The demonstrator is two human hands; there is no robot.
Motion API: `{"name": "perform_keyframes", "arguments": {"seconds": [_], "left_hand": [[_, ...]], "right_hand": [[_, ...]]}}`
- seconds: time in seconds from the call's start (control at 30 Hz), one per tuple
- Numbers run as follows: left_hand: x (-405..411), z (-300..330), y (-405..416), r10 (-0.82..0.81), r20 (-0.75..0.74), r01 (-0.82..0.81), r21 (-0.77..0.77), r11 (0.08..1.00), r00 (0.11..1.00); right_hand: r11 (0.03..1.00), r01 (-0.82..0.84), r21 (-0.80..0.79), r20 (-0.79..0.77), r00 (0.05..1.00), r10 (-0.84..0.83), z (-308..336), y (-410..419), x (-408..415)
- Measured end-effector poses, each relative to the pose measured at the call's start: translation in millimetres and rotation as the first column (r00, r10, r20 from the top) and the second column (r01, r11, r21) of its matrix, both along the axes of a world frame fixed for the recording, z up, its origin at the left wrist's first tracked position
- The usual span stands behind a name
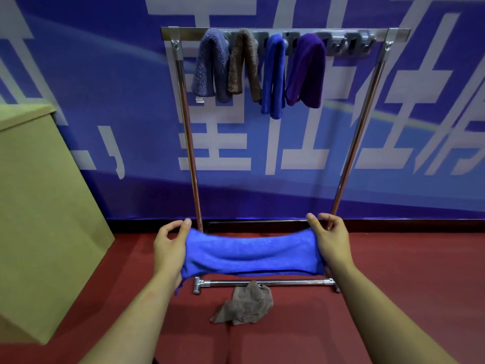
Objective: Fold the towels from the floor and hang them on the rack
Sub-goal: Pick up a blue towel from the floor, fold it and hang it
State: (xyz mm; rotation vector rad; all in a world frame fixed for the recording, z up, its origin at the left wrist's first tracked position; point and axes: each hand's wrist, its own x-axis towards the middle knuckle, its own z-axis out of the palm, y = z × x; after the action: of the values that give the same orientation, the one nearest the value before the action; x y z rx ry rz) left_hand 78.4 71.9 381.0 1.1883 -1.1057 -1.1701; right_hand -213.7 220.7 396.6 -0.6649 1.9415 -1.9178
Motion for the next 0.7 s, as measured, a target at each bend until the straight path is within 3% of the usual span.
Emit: {"name": "perform_keyframes", "arguments": {"seconds": [0.13,0.33,0.5,0.7], "left_hand": [[1,-1,-2,-0.019,-0.081,0.02,0.017,1.0,0.997],[4,2,-2,-0.131,-0.085,0.129,-0.033,0.991,0.988],[2,11,2,-0.071,-0.107,0.057,-0.127,0.99,0.992],[2,16,2,0.03,-0.206,-0.061,-0.142,0.988,0.978]], "right_hand": [[0.997,-0.072,0.015,0.111,0.991,0.07,-10,-3,-5],[0.994,-0.113,0.01,0.03,0.993,0.113,-2,-2,0],[0.997,-0.025,-0.075,-0.024,0.999,0.023,11,6,6],[0.974,0.079,-0.212,0.039,0.997,-0.073,22,11,9]]}}
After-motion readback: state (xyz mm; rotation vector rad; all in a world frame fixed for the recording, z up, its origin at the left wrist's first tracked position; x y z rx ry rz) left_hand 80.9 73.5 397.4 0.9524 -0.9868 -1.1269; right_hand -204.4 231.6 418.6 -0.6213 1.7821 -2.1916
